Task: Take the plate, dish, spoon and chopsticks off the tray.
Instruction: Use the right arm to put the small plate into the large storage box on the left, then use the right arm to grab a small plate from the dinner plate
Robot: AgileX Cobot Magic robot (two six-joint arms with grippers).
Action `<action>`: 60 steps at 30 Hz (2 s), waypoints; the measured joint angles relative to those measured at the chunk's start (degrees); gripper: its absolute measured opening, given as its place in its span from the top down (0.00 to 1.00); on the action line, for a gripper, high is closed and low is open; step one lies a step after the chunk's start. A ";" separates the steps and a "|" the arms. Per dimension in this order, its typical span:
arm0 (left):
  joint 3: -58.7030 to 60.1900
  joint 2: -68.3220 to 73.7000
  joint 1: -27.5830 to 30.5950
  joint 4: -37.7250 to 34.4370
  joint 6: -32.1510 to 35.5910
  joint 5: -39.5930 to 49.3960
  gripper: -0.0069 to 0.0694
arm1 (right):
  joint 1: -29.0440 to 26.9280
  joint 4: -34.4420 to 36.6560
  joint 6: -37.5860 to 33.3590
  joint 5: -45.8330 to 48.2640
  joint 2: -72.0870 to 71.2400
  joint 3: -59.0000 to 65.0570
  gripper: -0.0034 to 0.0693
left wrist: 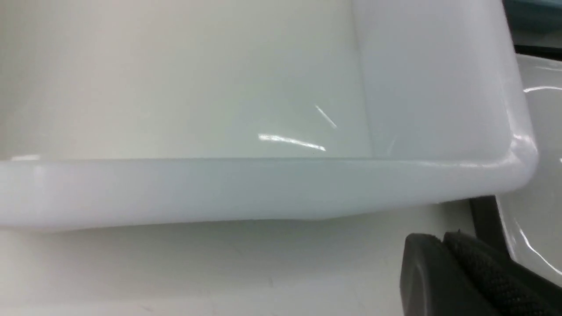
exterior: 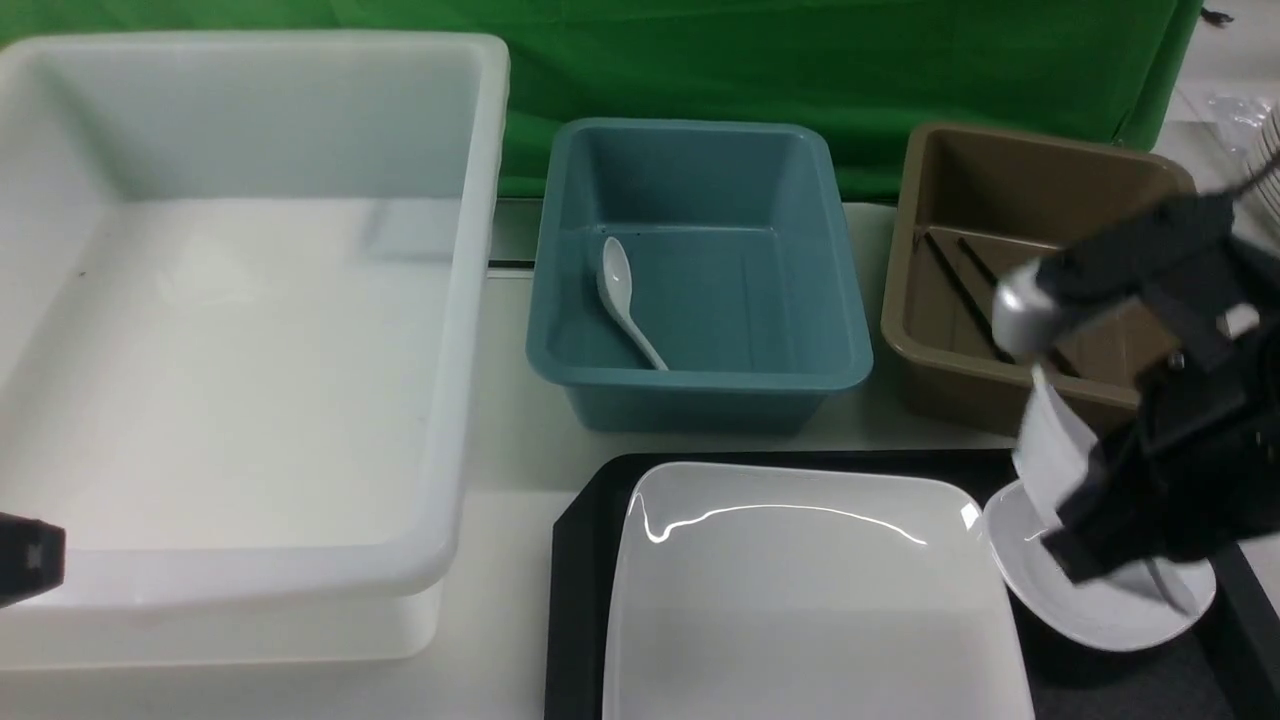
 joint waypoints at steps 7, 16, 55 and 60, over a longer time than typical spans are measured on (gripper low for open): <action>0.00 0.67 0.00 16.70 -13.02 -0.86 0.89 | 1.03 14.31 -14.12 -7.66 10.68 -16.92 0.86; 0.00 4.12 0.08 18.59 -18.05 -1.39 0.89 | 14.30 20.55 -22.92 -8.41 37.28 -45.29 0.86; 0.00 5.12 17.45 -4.08 -0.53 -3.87 0.89 | 19.35 10.18 -13.66 -6.62 57.06 -56.88 0.31; 0.00 5.12 14.61 -4.13 2.15 -3.82 0.89 | 19.11 -13.46 -7.29 5.00 47.24 -56.88 0.75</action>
